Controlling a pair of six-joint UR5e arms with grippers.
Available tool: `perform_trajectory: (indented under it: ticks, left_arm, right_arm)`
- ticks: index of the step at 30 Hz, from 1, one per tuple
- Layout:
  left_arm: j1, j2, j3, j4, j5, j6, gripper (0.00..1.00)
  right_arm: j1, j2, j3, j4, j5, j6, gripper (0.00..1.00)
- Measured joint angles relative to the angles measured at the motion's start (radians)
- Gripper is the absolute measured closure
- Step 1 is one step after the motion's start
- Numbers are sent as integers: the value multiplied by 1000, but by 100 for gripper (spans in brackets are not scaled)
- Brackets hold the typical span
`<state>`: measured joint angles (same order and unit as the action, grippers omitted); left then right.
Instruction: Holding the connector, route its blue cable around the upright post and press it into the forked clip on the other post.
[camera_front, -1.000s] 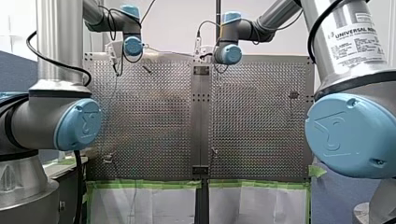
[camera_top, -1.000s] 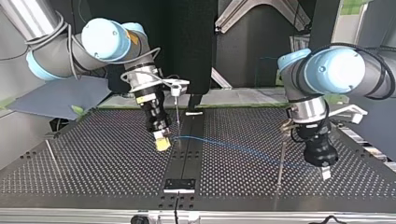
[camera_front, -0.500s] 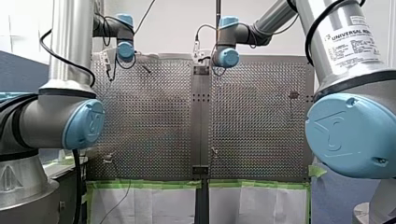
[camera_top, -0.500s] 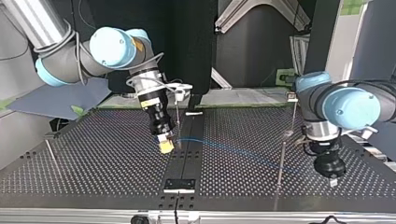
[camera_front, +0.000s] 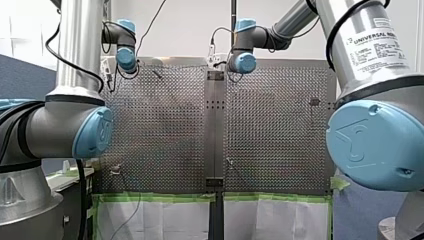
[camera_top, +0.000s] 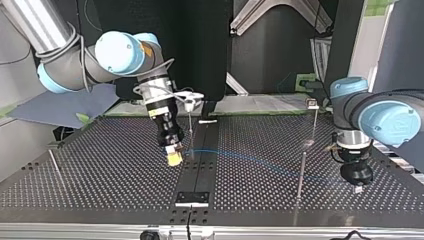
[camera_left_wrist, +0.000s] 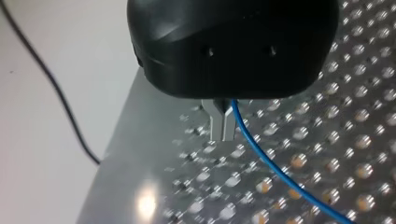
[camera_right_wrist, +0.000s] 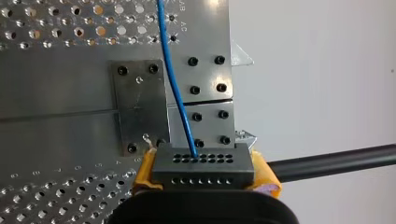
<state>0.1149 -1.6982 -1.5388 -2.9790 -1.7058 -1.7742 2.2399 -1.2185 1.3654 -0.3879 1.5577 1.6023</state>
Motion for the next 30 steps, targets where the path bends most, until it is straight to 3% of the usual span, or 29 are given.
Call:
perform_trajectory:
  ticks: [10, 19, 30]
  left_arm:
    - [-11, -9, -32, 45, 87, -32, 100]
    - [-19, -58, -32, 35, 160, -2, 100]
    - [-26, -84, -32, 43, 227, -14, 100]
  right_arm:
    - [-8, 16, 0, -6, 6, 2, 100]
    - [-8, 41, 0, -11, 25, 0, 100]
    - [-12, 72, 1, -12, 53, -3, 100]
